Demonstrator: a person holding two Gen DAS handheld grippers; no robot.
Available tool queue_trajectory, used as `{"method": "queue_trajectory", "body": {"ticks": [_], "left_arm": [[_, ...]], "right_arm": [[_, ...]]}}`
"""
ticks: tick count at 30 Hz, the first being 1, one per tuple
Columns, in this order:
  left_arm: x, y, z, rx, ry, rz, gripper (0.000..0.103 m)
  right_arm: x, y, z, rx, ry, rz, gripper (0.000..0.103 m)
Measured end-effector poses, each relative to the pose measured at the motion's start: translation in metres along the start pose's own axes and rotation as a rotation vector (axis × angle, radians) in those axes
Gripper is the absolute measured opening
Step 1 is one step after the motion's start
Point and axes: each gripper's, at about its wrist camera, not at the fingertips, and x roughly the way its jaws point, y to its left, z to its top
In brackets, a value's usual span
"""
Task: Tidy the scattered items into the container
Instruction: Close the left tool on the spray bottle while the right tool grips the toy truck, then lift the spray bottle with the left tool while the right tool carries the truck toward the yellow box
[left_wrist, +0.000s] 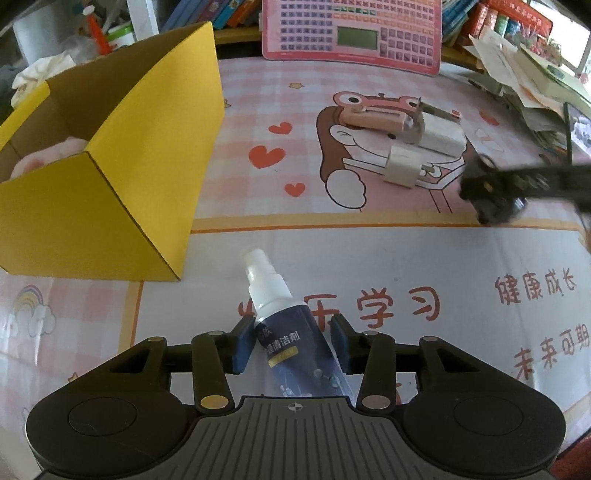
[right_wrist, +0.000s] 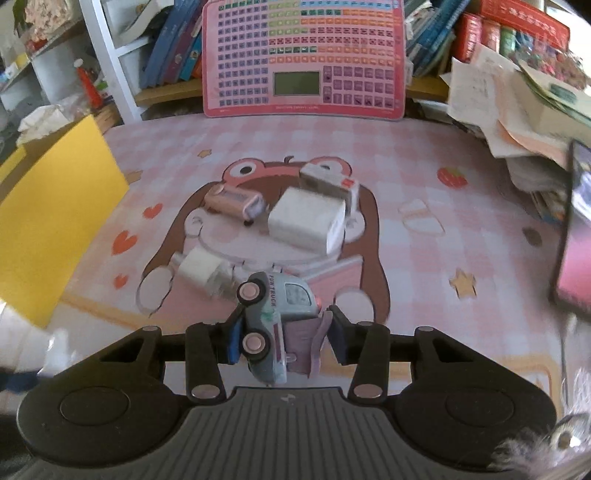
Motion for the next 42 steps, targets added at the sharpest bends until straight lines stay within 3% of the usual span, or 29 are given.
{"method": "queue_trajectory", "body": {"ticks": [6,10,18,33,42], "left_arm": [[-0.003,0.003,-0.003,-0.003,-0.009,-0.039,0.035],[-0.015,0.007,-0.005,-0.045,-0.032,-0.077,0.033],[-0.036,0.001,-0.008,-0.060,-0.065,-0.163,0.032],[-0.048,0.010,-0.015,-0.058,-0.106,-0.219,0.031],[-0.052,-0.012,-0.021,0.093,-0.128,-0.234,0.031]], "right_arm": [[-0.028,0.007,-0.032,0.071,0.056,0.072,0.042],[-0.038,0.019,-0.047,0.051,0.071,0.092,0.042],[-0.053,0.023,-0.059,0.034,0.051,0.081,0.042],[-0.064,0.032,-0.076,0.064,0.031,0.030,0.042],[-0.072,0.033,-0.084,0.077,0.030,0.002,0.042]]}}
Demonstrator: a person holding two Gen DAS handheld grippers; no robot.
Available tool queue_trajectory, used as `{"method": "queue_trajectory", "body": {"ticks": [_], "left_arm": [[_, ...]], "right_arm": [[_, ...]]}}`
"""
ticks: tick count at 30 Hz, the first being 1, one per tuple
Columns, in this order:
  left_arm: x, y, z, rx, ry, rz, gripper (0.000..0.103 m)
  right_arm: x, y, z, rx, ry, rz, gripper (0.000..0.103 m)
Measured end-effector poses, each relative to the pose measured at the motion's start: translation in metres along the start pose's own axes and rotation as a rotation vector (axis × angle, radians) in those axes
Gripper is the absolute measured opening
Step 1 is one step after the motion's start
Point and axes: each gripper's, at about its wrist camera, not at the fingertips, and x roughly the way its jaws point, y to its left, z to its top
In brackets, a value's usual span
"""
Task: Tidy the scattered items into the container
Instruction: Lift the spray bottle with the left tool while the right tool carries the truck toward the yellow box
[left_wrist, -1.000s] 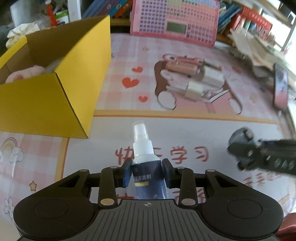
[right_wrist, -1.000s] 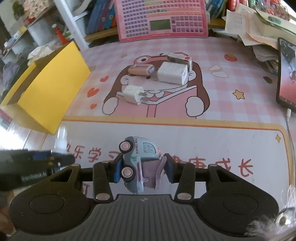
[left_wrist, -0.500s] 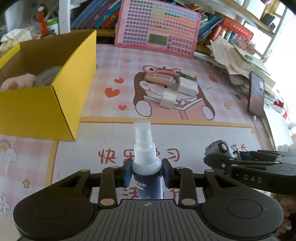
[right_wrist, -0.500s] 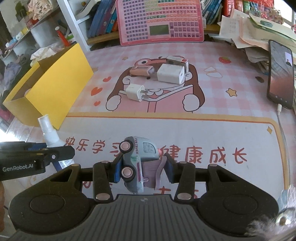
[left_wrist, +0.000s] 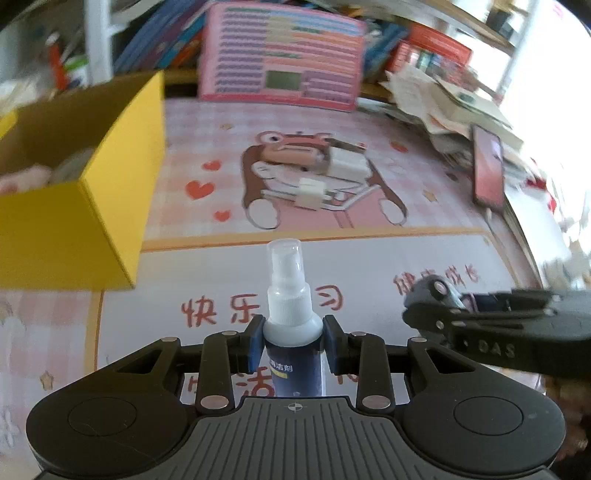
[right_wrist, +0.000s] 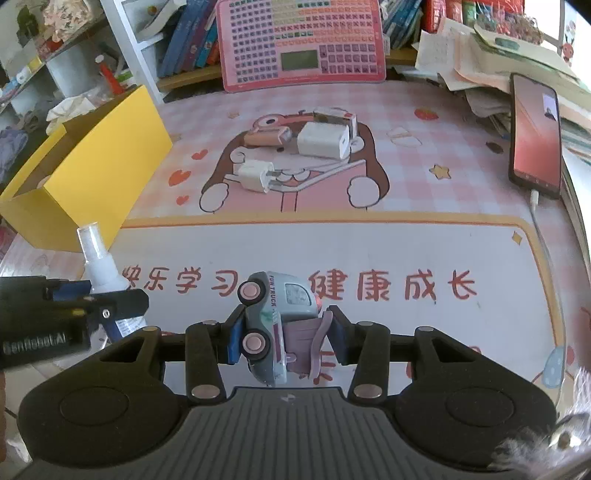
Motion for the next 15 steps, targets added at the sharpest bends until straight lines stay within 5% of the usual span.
{"method": "queue_trajectory", "body": {"ticks": [8,15], "left_arm": [[0.028,-0.001,-0.008,0.037,0.087,0.033,0.031],[0.031,-0.002,-0.004,0.073,0.078,0.040,0.031]], "right_arm": [[0.004,0.004,-0.001,-0.017,0.018,-0.002,0.042],[0.007,0.000,0.001,-0.016,0.020,-0.002,0.042]]}}
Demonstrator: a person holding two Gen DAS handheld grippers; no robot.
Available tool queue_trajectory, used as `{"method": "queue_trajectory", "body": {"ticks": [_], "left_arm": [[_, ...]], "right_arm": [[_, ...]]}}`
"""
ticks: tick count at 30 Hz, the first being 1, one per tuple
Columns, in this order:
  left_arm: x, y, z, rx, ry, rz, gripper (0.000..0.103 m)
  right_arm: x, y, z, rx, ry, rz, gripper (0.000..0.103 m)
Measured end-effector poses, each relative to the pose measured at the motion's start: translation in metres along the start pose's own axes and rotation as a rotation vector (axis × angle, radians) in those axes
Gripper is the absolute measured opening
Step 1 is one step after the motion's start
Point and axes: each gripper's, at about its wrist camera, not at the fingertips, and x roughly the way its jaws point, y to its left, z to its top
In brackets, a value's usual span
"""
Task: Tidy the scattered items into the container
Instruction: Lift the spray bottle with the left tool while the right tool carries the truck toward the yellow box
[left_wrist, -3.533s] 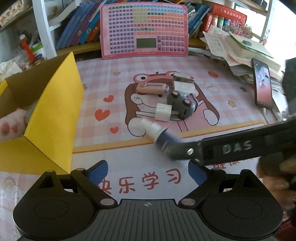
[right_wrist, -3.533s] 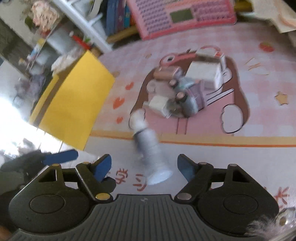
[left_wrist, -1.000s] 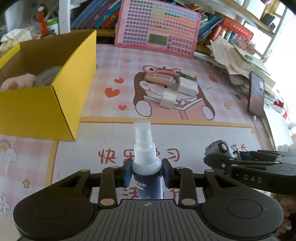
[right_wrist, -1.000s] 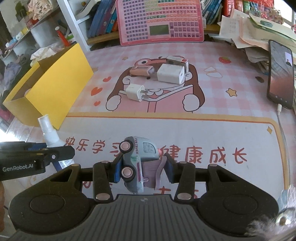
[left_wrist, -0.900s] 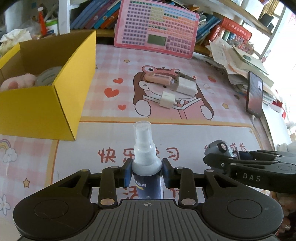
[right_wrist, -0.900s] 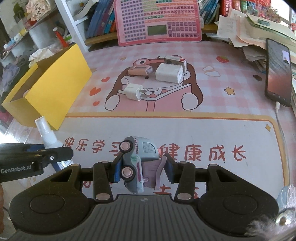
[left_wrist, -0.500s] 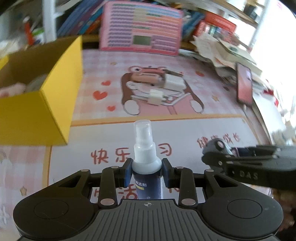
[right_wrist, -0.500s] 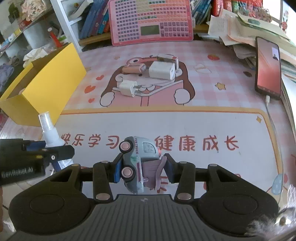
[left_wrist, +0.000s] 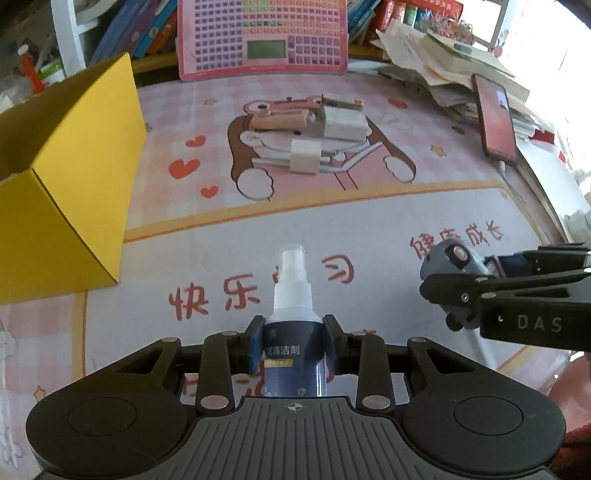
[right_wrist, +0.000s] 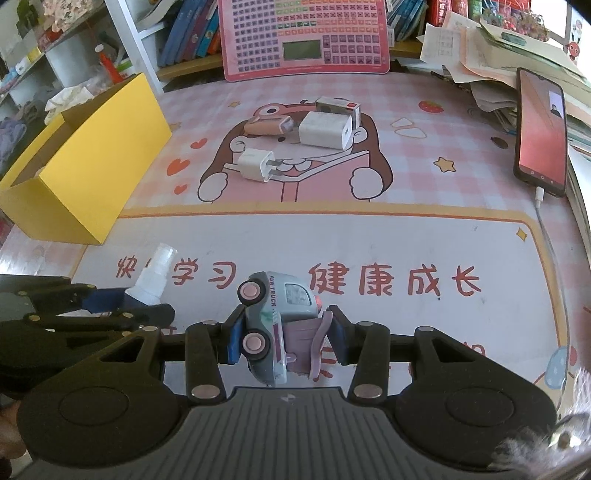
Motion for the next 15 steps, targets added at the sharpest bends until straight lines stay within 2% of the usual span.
{"method": "queue_trajectory", "body": {"ticks": [4,5,7,15], "left_arm": [[0.002,-0.002,-0.002,0.025,0.036,0.011,0.038],[0.002,-0.004,-0.004,0.034,0.043,0.024,0.045],[-0.001,-0.006,-0.006,0.050,0.042,0.048,0.050],[0.001,-0.008,-0.016,0.040,0.060,0.080,0.050]], "right_arm": [[0.002,0.001,0.001,-0.001,0.002,0.009,0.042],[0.002,0.001,0.000,-0.002,0.003,0.011,0.042],[0.002,0.002,-0.001,-0.005,0.007,0.015,0.042],[0.003,0.003,-0.008,-0.018,0.018,0.020,0.042]]}}
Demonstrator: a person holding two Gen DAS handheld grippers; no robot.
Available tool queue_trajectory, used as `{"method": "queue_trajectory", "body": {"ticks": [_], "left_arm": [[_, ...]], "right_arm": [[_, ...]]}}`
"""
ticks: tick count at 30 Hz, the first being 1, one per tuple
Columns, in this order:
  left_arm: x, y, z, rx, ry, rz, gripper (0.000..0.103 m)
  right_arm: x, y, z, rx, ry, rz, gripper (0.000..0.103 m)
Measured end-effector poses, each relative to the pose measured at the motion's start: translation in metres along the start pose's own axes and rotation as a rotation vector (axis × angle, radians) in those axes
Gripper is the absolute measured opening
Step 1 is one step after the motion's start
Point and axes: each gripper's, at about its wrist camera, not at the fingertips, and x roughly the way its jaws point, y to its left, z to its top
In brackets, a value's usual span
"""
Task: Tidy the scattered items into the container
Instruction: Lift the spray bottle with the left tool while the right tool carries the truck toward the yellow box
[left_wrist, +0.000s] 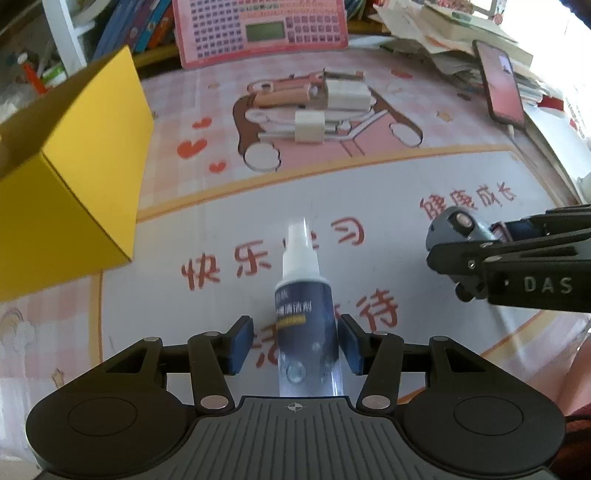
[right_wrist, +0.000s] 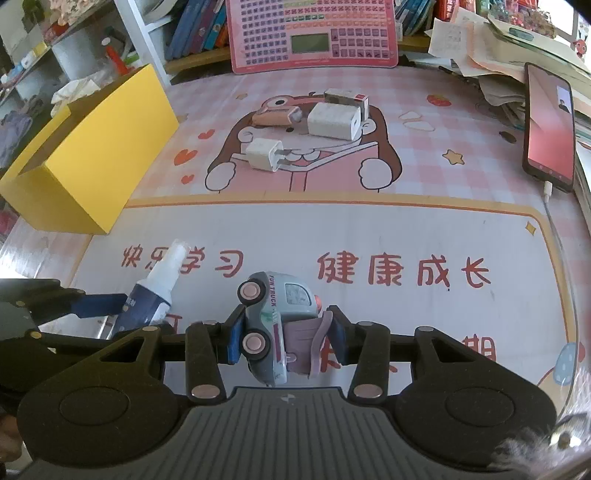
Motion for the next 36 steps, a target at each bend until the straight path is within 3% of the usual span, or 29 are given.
{"method": "queue_trajectory", "body": {"ticks": [4,12,18,26,36], "left_arm": [[-0.001,-0.001,0.000,0.004,-0.023,0.000,0.031],[-0.011,0.013,0.001,-0.095,-0.017,-0.061,0.030],[-0.029,0.031,0.002,-0.185,-0.055,-0.147,0.030],[-0.044,0.049,-0.018,-0.161,-0.084,-0.212,0.030],[-0.081,0.111,-0.060,-0.148,-0.131,-0.270,0.030]], "right_arm": [[0.001,-0.001,-0.004,-0.001,0.009,0.000,0.042],[-0.008,-0.002,-0.006,0.025,-0.027,-0.002,0.042],[-0.015,0.002,-0.010,0.039,-0.036,-0.022,0.042],[-0.022,0.033,-0.021,0.049,-0.050,-0.061,0.042],[-0.042,0.108,-0.048,0.080,-0.112,-0.128,0.042]]}}
